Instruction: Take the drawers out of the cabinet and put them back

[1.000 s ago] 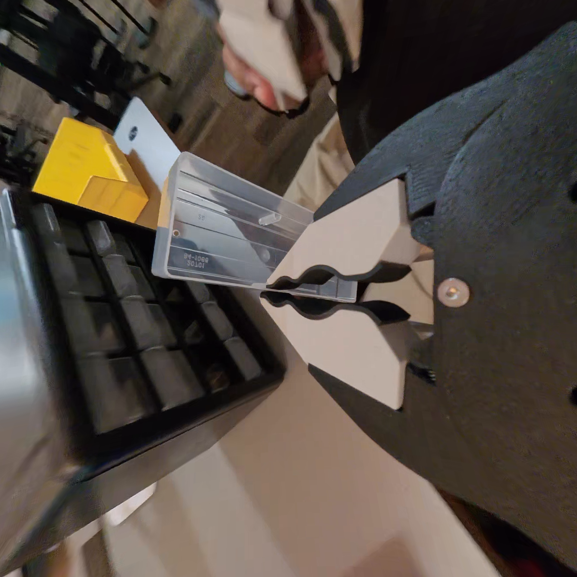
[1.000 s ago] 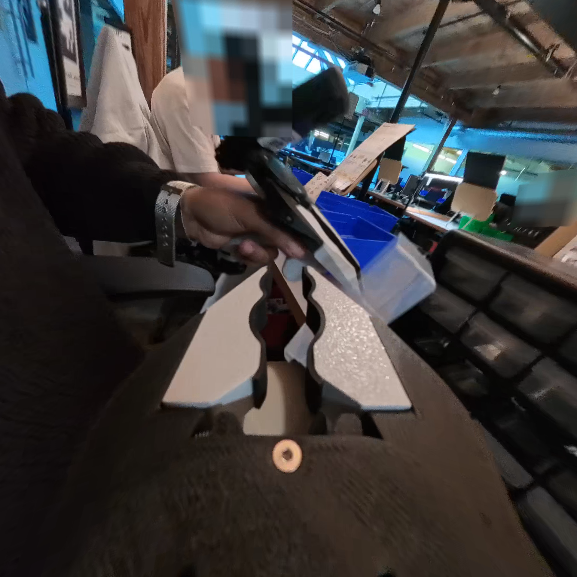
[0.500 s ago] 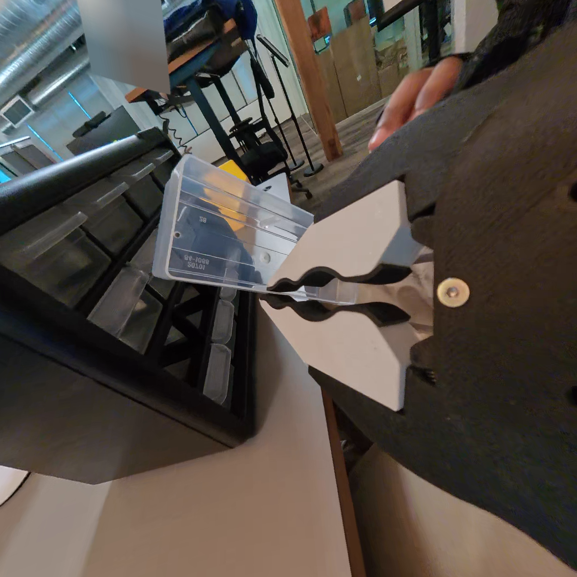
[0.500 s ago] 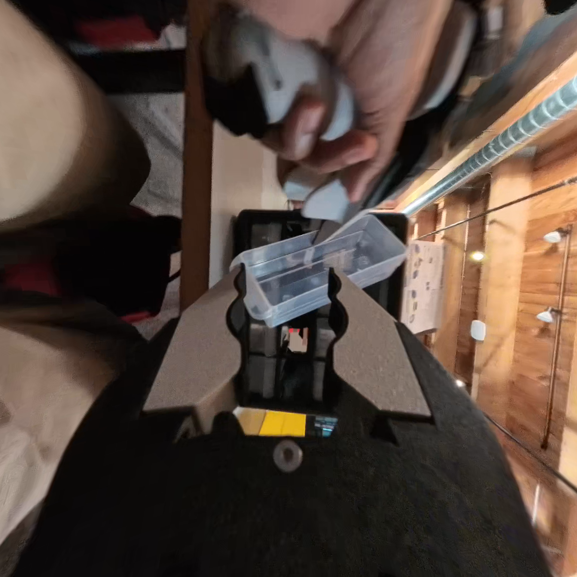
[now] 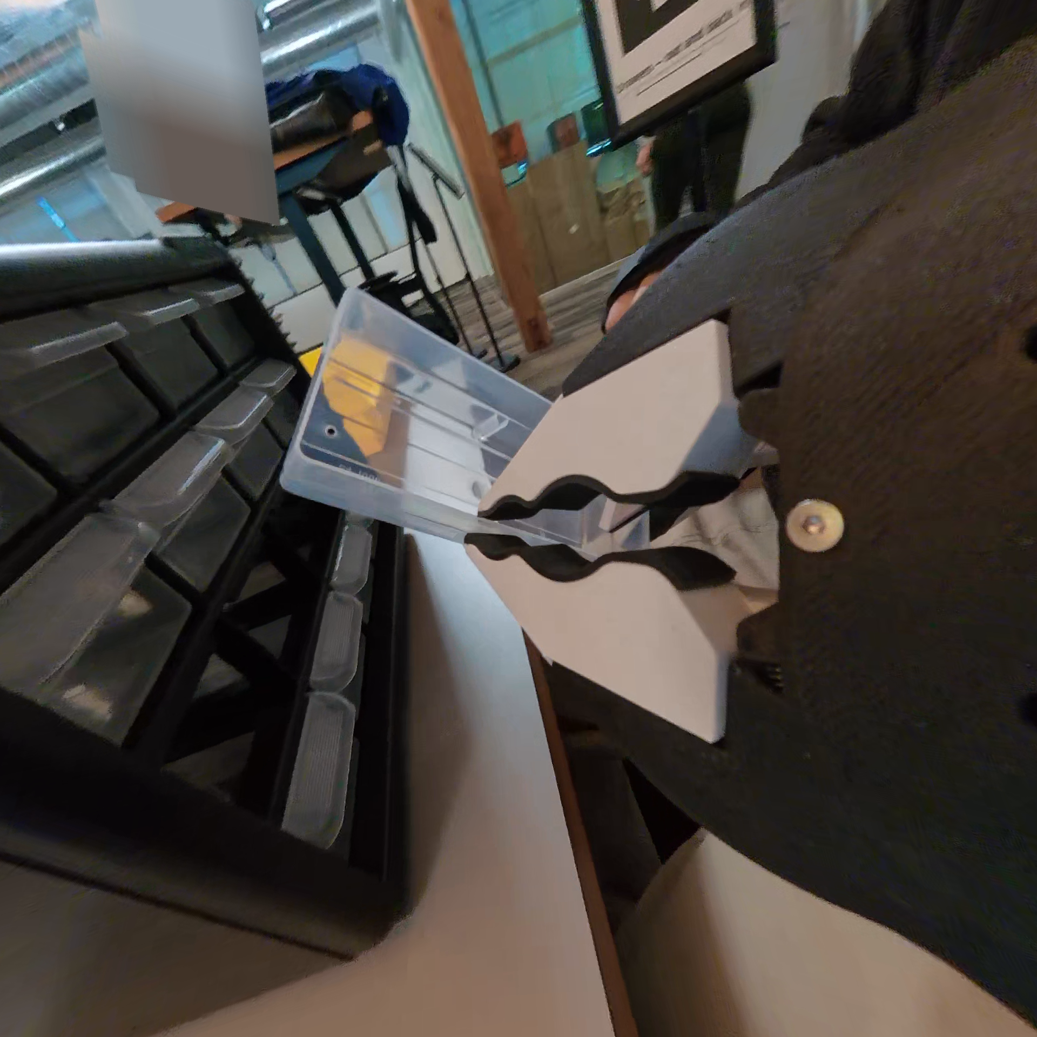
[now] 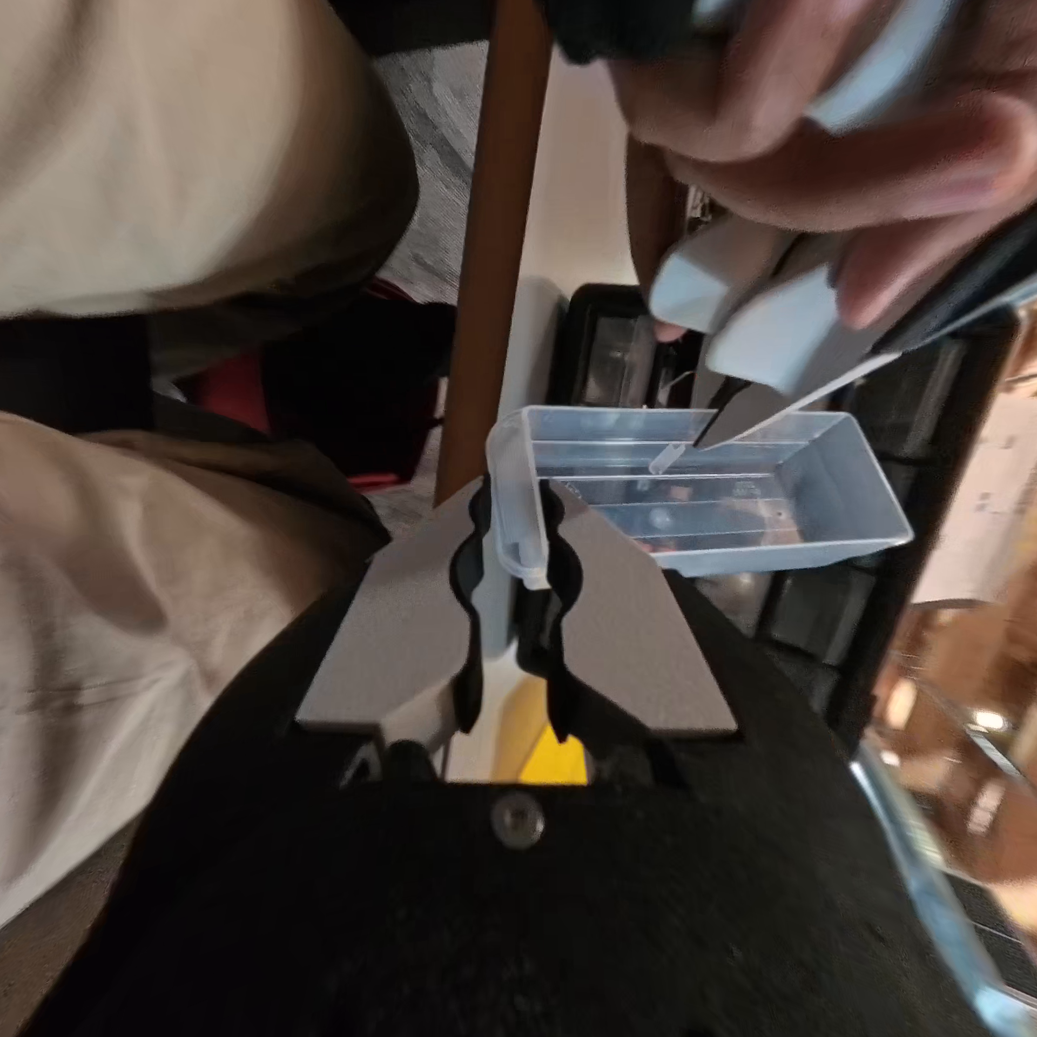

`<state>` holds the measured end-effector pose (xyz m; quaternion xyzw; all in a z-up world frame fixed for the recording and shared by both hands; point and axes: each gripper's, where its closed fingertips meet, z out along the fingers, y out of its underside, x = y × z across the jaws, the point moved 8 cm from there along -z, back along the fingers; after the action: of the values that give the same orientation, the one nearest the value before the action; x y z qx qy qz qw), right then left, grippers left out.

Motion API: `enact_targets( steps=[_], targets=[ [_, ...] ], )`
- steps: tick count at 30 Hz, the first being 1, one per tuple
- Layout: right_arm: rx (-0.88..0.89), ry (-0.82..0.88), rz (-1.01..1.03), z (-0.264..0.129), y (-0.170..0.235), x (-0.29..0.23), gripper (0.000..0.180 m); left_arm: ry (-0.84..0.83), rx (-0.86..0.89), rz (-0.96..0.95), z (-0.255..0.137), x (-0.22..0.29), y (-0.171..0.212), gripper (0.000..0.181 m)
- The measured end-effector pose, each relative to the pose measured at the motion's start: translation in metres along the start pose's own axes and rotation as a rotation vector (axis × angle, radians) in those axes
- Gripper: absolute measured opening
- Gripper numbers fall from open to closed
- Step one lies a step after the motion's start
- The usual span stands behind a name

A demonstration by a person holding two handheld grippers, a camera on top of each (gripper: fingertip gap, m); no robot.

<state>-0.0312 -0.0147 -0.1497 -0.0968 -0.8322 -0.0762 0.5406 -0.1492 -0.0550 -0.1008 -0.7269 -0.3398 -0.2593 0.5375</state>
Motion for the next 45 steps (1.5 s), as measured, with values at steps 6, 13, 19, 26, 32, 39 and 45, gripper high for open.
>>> enact_targets(
  steps=[6,13,19,26,32,39,45],
  targets=[
    [0.236,-0.118,0.251,-0.021,-0.006,0.016,0.014,0.166,0.044,0.149,-0.026,0.0,-0.006,0.084],
    [0.524,-0.574,0.671,-0.025,0.001,0.057,0.014,0.178,0.197,0.179,-0.062,-0.042,-0.032,0.106],
    [0.704,-0.899,0.824,-0.007,0.011,0.109,0.014,0.364,0.148,0.191,-0.06,-0.032,-0.025,0.106],
    [0.715,-1.057,0.922,0.023,0.02,0.122,0.013,0.36,0.113,0.273,-0.058,-0.031,-0.02,0.105],
    [0.679,-1.052,0.891,0.03,0.017,0.124,0.013,0.379,0.11,0.243,-0.057,-0.033,-0.021,0.104],
    [0.584,-0.976,0.794,0.043,0.01,0.119,0.013,0.371,0.113,0.236,-0.056,-0.035,-0.022,0.103],
    [0.494,-0.8,0.688,0.062,0.004,0.104,0.013,0.338,0.129,0.225,-0.055,-0.039,-0.023,0.103]
  ],
)
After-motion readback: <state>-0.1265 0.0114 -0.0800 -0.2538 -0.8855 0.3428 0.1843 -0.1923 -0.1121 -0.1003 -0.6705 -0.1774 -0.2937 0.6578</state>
